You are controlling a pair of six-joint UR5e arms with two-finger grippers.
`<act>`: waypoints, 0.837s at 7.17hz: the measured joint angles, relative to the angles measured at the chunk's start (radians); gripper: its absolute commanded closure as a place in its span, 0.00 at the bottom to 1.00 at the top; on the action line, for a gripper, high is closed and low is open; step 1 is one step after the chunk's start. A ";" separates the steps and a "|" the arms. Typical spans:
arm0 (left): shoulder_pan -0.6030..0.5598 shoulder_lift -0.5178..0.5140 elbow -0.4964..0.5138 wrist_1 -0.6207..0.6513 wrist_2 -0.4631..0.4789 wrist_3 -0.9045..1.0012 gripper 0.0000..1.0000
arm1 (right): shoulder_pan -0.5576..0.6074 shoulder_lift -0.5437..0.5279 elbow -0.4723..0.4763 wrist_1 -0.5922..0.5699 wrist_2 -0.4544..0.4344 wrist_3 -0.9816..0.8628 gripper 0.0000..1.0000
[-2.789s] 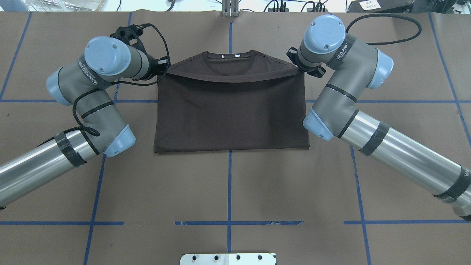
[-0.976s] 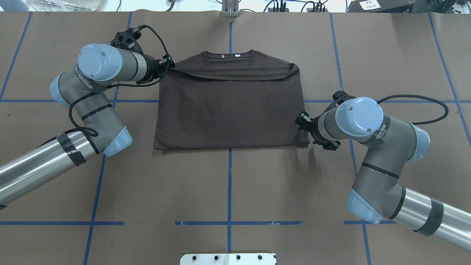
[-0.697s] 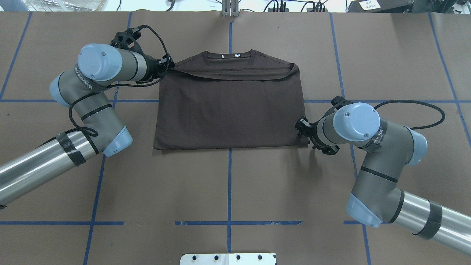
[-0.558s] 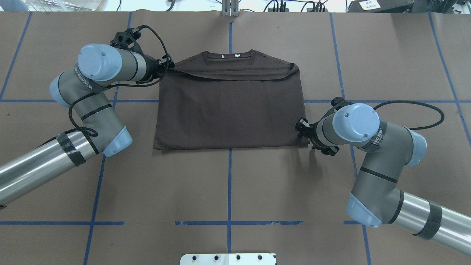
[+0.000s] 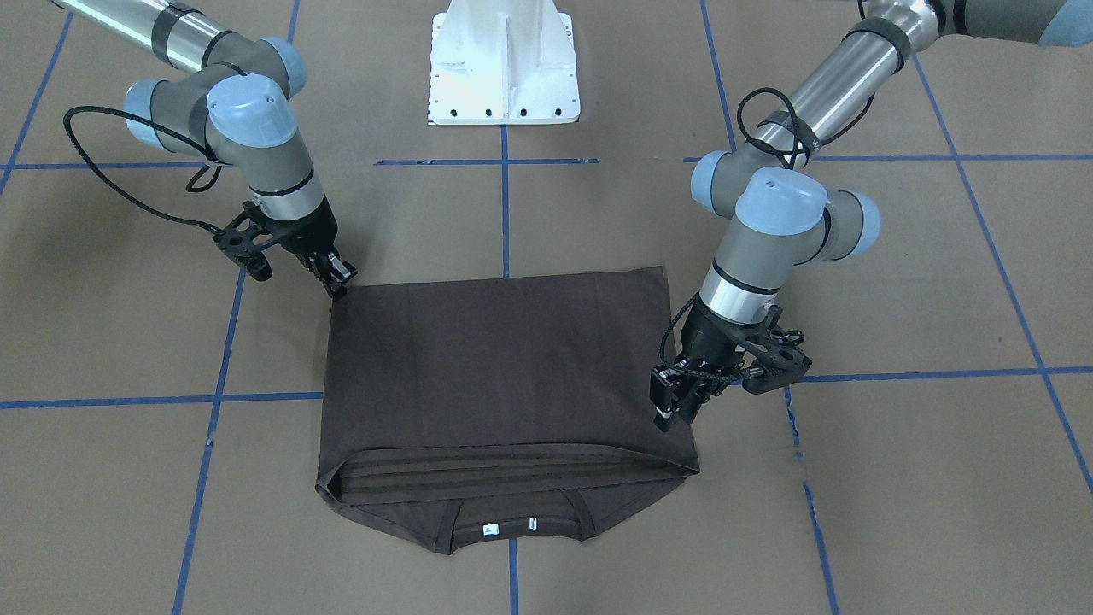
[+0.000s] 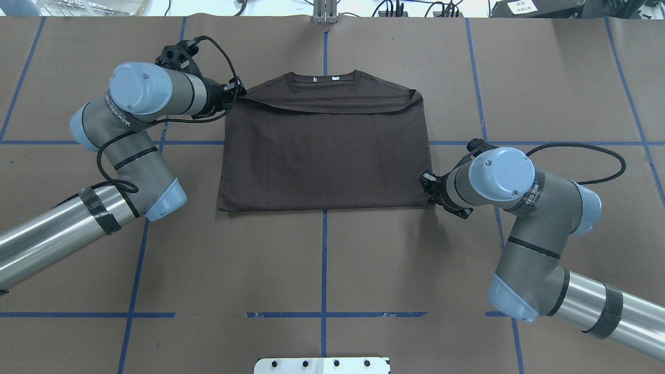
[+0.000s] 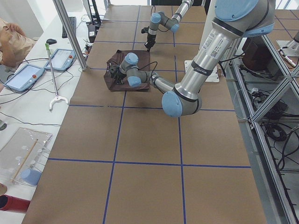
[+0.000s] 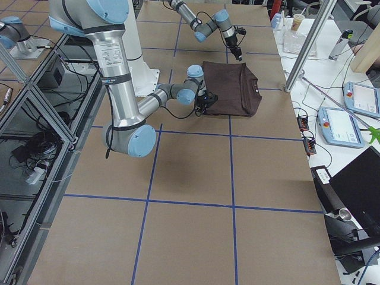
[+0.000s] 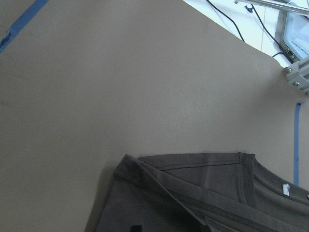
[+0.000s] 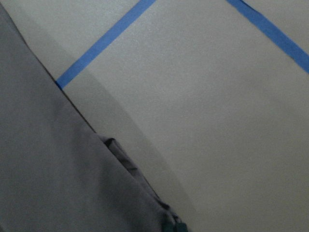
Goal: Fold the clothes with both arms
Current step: 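Drag the folded shirt toward the robot with the right gripper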
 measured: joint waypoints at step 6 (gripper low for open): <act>0.011 0.019 -0.103 0.000 -0.080 0.002 0.20 | -0.270 -0.360 0.472 -0.005 0.156 0.026 1.00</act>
